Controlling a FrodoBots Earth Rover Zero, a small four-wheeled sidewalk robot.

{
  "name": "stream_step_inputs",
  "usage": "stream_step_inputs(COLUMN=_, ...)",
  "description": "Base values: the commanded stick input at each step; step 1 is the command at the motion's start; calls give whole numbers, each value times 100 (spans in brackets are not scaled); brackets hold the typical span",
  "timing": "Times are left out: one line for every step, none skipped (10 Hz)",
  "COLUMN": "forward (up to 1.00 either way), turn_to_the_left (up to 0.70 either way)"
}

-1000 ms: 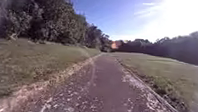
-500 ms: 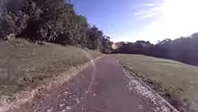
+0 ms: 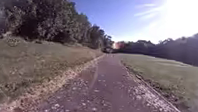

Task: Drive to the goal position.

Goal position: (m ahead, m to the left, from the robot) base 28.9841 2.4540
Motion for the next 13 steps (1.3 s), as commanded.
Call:
stream_step_inputs(forward=70, turn_to_the_left=-8)
stream_step_inputs(forward=70, turn_to_the_left=0)
stream_step_inputs(forward=70, turn_to_the_left=-1)
stream_step_inputs(forward=70, turn_to_the_left=-8)
stream_step_inputs(forward=70, turn_to_the_left=-21)
stream_step_inputs(forward=70, turn_to_the_left=-34)
stream_step_inputs(forward=70, turn_to_the_left=-34)
stream_step_inputs(forward=70, turn_to_the_left=-34)
stream_step_inputs(forward=70, turn_to_the_left=-31)
stream_step_inputs(forward=70, turn_to_the_left=-20)
stream_step_inputs(forward=70, turn_to_the_left=0)
stream_step_inputs(forward=70, turn_to_the_left=0)
stream_step_inputs(forward=70, turn_to_the_left=0)
